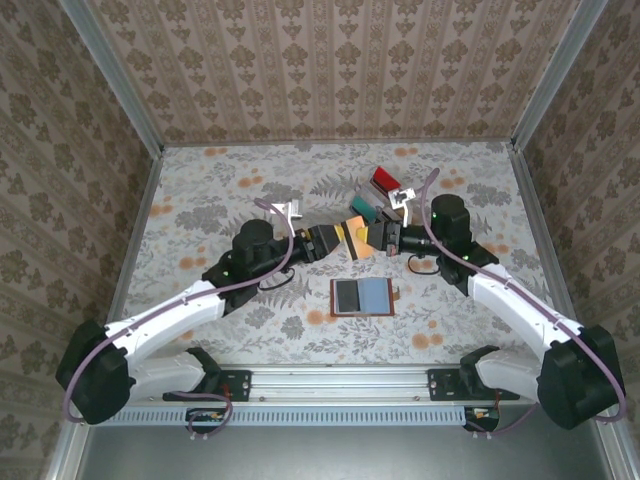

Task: Put the credit cards into the card holder
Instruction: Insert the credit card into the card slot.

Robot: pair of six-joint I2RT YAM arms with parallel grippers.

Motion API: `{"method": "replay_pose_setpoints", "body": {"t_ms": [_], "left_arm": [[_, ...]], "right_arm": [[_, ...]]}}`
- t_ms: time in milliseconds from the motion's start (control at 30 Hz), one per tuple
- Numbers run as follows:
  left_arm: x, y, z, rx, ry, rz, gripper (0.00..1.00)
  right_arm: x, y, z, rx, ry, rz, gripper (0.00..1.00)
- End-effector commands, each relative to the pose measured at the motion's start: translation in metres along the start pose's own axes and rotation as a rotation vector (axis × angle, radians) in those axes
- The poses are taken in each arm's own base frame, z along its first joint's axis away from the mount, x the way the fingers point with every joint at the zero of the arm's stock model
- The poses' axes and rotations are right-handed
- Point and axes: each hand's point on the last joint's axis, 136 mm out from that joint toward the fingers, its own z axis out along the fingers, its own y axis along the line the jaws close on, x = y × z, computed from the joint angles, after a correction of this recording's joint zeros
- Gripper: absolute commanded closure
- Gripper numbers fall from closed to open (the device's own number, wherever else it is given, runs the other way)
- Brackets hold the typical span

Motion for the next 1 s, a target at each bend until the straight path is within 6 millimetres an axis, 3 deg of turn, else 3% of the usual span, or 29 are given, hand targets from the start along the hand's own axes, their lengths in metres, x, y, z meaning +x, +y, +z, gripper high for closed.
{"method": "replay_pose_setpoints", "body": {"t_ms": [0,167,567,700,767,900,967], "left_arm": [[-0.002,-0.013,0.004,0.063,-0.003,0.019,0.42],[-0.001,-0.014,0.011,0.087,0.009,-0.006,0.52],[-0.007,-0.013,0.014,0.110,-0.017,-0.068,0.93],[-0.010,-0.013,0.012,0.128,-0.037,-0.104,0.94],[-0.010,-0.013,0.013,0.134,-0.034,-0.113,0.83],[-0.009,-0.012,0.015,0.131,-0.021,-0.124,0.76],[-0.009,-0.012,0.016,0.132,-0.016,-0.129,0.77]], "right_arm": [[-0.019,0.022,-0.001,-0.042,-0.023,0.090,0.97],[-0.023,0.021,0.005,-0.070,-0.018,0.177,0.98],[-0.015,0.002,0.011,-0.011,0.005,0.273,0.94],[-0.012,-0.004,0.012,0.011,0.011,0.293,0.93],[-0.012,-0.005,0.014,0.000,0.006,0.306,0.94],[-0.016,-0.001,0.016,-0.042,-0.011,0.331,0.95],[-0.018,0.002,0.016,-0.055,-0.016,0.333,0.94]]}}
